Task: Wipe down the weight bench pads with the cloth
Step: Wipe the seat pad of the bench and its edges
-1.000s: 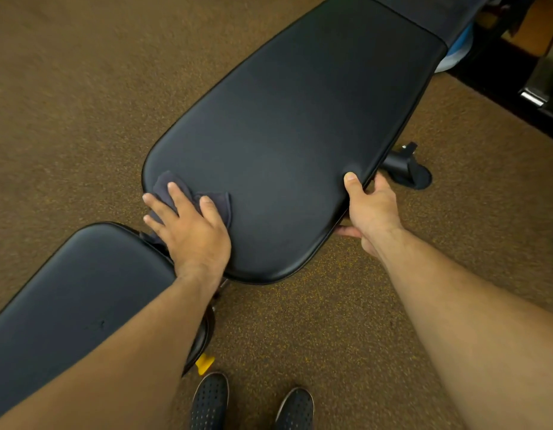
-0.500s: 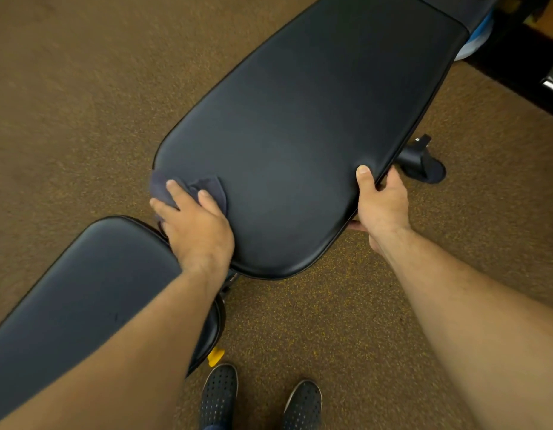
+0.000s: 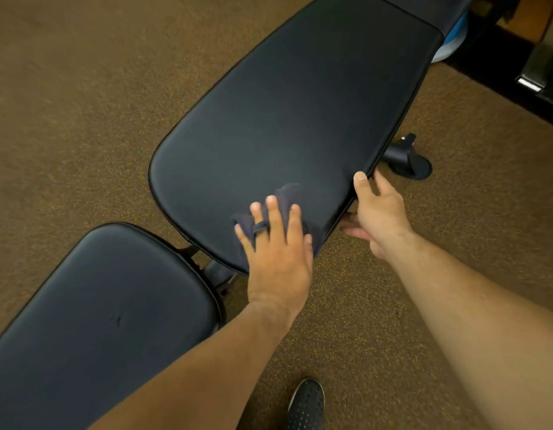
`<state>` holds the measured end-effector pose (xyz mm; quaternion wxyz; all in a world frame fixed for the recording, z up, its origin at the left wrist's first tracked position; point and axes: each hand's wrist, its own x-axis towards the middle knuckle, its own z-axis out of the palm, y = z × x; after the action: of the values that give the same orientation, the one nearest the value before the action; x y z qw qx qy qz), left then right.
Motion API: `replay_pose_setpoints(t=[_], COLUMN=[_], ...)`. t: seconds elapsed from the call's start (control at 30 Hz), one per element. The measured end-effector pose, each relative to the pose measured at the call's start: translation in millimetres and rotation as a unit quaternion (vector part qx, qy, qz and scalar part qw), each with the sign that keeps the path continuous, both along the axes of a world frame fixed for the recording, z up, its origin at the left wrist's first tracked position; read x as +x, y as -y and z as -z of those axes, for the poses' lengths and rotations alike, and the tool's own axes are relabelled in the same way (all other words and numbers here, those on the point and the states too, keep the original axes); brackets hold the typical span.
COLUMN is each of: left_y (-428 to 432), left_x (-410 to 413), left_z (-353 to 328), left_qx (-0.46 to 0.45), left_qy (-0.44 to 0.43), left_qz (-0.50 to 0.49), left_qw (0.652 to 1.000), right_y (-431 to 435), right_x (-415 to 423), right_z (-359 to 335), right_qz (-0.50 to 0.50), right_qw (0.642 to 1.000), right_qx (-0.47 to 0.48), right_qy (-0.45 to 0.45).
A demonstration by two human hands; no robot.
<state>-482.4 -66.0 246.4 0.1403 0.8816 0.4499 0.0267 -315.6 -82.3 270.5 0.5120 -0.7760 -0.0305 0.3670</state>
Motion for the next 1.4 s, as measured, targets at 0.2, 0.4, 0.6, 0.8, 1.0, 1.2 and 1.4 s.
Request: replay_pose_setpoints(t=[0.2,0.4,0.6,0.8,1.0,1.2,1.4], left_y=[-7,-45,-126,-154,-165,-204,-209], left_x=[30,-11,-64,-63,-30,-34,-49], left_z=[-16,-39,-44,-40,-38,-45,-42], left_qx=[-0.053,-0.099,-0.035,-0.014,0.008,0.016,-0.057], left_qy=[0.022,0.261,0.200,0.146,0.110,0.084,0.056], left_qz=[0.184,0.080,-0.069,-0.014,0.061,-0.042,-0.170], left_qw=[0.981,0.957,0.977,0.989,0.992,0.995,0.982], right_y=[41,43,-13,-25,-44,-54,-41], right_x=[-20,-82,-129,-127,-62,-1,-27], right_z=[4,-18,-5,15,7,5,11], right_qz=[0.091,0.022,-0.245,-0.147,-0.009,0.140,0.188], right_qw=[0.996,0.954,0.863,0.861,0.920,0.950,0.962], right_qx=[0.017,-0.015,-0.232,-0.256,-0.225,-0.177,-0.118], right_qy=[0.016,0.299,0.376,0.415,0.320,0.214,0.159])
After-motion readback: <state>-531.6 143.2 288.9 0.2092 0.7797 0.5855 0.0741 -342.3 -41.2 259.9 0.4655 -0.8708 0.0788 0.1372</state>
